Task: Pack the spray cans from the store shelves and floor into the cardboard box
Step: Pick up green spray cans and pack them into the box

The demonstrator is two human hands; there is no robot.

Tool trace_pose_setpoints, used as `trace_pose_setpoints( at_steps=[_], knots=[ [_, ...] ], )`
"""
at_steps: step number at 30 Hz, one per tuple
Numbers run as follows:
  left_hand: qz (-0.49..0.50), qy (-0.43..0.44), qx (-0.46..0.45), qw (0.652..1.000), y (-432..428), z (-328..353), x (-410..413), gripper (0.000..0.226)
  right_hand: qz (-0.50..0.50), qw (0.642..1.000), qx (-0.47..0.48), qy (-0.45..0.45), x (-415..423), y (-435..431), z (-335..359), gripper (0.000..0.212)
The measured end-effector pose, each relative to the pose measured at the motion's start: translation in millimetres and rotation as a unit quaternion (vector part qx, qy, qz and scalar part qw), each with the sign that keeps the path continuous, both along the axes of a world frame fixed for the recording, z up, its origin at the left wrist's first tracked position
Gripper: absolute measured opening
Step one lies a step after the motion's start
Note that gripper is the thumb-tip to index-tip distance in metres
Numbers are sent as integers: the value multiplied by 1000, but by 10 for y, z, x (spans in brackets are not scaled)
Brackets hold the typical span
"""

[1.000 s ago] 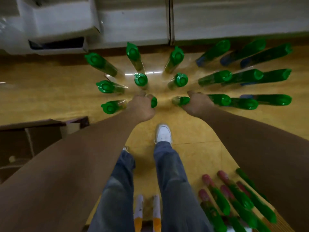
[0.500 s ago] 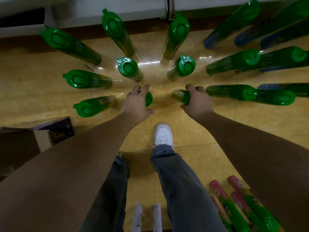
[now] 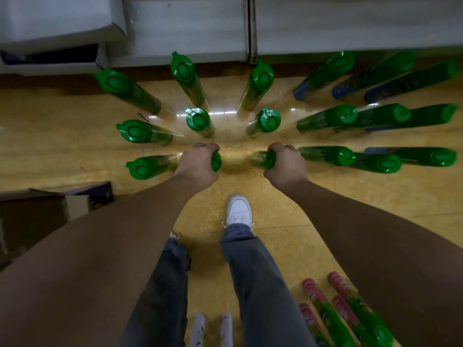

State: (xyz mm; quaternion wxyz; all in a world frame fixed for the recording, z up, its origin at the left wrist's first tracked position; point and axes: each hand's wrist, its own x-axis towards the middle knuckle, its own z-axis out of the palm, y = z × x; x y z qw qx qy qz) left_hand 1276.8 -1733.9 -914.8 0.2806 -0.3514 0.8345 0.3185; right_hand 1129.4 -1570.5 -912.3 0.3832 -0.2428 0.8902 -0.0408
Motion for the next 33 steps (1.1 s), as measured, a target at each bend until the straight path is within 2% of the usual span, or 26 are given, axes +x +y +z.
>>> trace_pose_setpoints(
  at_steps=[11, 19, 24, 30, 33],
  knots=[
    [-15, -7, -7, 1000, -314, 1463, 43, 79, 52, 998, -16, 12, 8, -442, 1452, 51],
    [-48, -7, -16, 999, -769, 2864, 17, 78, 149, 989, -17, -5, 65, -1022, 2783, 48],
    [23, 9, 21, 999, -1240, 3943, 166, 71, 221, 975, -22, -13, 182, -1538, 3817, 59],
    [81, 35, -7, 996, -1673, 5245, 510, 59, 277, 960, -44, 13, 423, -2151, 5023, 43],
    [118, 59, -28, 991, -1807, 5910, 804, 58, 307, 950, -60, 25, 613, -2448, 5640, 42]
  ],
)
